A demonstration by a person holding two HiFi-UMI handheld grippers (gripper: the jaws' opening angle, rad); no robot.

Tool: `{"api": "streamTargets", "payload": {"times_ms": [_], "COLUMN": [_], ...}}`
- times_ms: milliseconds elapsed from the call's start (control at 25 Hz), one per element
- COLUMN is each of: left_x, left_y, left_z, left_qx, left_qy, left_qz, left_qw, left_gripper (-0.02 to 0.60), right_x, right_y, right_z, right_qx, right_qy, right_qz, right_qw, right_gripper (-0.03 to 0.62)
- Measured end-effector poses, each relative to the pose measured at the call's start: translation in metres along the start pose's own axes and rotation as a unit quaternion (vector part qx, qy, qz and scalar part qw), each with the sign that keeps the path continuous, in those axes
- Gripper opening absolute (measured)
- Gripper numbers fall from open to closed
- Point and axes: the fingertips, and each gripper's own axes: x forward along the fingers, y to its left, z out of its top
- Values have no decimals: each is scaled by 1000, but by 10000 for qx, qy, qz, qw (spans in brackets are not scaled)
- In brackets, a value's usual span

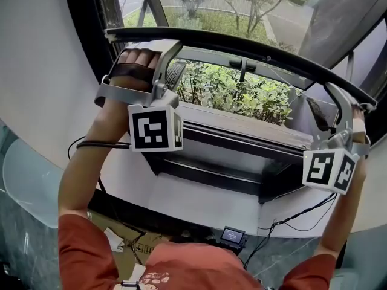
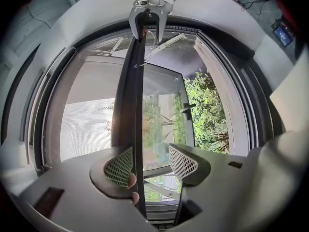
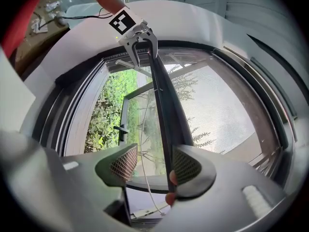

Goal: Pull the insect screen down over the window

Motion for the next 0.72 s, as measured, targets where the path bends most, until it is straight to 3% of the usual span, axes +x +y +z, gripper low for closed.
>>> {"api": "streamTargets", "payload": {"times_ms": [400, 720], "left_x": [-2, -6], "left_y": [-41, -70], "left_z": [2, 3], "left_qx": [-87, -105], "left_qy": [-30, -51], "left_qz": [-254, -505], "left_qw": [9996, 9987], "left_gripper": [227, 227], "right_x": [0, -2], "right_y": [42, 71], "right_z": [-8, -12], "right_qx": [159, 216], "right_qy": [170, 152], "right_qz": [458, 589], "right_qw": [9987, 9979], "right_gripper": [233, 233]}}
